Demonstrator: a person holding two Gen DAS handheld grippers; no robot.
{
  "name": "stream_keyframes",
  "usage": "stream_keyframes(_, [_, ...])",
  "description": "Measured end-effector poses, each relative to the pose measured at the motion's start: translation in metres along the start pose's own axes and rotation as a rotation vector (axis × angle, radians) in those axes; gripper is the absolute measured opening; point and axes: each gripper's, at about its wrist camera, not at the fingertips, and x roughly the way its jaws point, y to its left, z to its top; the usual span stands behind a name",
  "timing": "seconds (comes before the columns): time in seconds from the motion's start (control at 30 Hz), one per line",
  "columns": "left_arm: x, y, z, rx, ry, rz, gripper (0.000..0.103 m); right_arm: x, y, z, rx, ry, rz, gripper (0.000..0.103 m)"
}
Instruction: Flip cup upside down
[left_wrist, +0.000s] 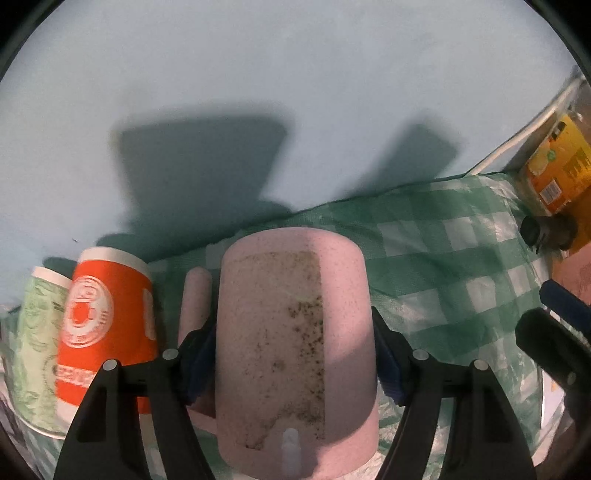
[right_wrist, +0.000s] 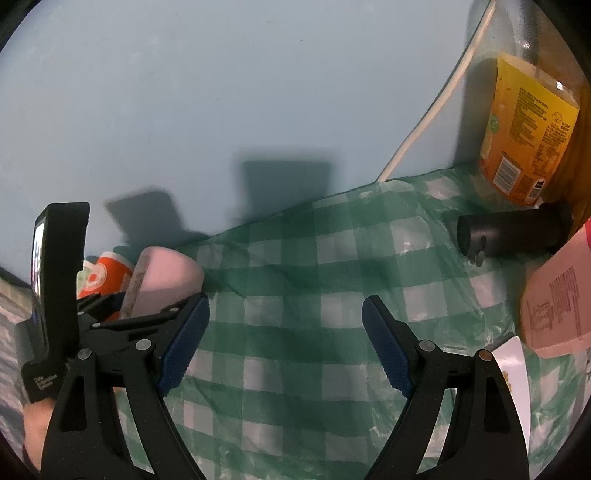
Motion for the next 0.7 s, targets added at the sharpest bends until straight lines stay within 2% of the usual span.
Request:
stream_keyframes(0.1, [-0.014,0.0,-0.006,0.013,-0.021,0.003,0.074,-0.005,-0.003,-0.001,0.013,-0.019,0.021,0.084])
stream_keyframes(0.4, [-0.065,-0.011,-0.028,0.069,-0.087,-0.063,0.074,-0.035,0.005,-0.021,-0.024,-0.062,0.071,0.084])
stream_keyframes(0.53, [-0.093,-0.018,-0.047,0.099,-0.112,-0.095,0.074,-0.049,0.011,-0.036,-0.044,-0.079,0.107,0.084])
stream_keyframes(0.7, [-0.111,-0.02,-0.081,0.123,-0.136,-0.093,0.074,-0.064,0.017,-0.058,-0.069,-0.095,0.147,0.084])
